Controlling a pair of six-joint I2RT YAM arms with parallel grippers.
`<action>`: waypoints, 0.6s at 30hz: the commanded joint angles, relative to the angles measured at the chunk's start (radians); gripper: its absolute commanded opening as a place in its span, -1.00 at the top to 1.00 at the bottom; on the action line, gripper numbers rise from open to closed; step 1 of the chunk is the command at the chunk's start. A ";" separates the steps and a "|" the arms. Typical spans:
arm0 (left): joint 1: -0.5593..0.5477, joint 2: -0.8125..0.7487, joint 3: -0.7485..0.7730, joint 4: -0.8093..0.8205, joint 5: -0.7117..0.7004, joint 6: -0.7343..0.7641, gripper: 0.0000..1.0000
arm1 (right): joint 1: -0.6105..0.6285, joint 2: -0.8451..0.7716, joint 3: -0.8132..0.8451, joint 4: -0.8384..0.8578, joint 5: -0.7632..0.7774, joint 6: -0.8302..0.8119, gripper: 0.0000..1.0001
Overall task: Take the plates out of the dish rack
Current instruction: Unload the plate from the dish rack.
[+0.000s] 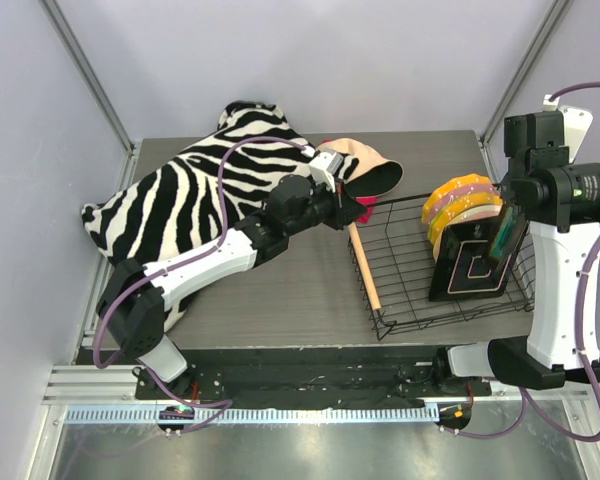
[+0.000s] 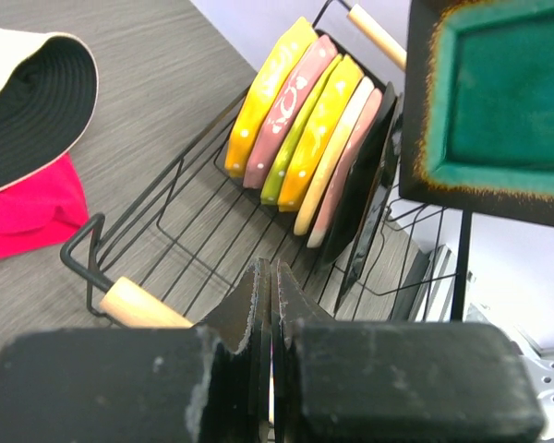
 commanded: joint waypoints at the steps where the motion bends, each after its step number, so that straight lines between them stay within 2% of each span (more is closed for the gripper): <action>1: -0.002 -0.032 0.057 0.010 0.000 0.017 1.00 | 0.009 -0.034 0.102 0.032 -0.109 0.047 0.98; 18: 0.000 -0.048 0.065 -0.008 0.001 0.031 1.00 | 0.009 -0.053 0.124 0.032 -0.211 0.051 0.98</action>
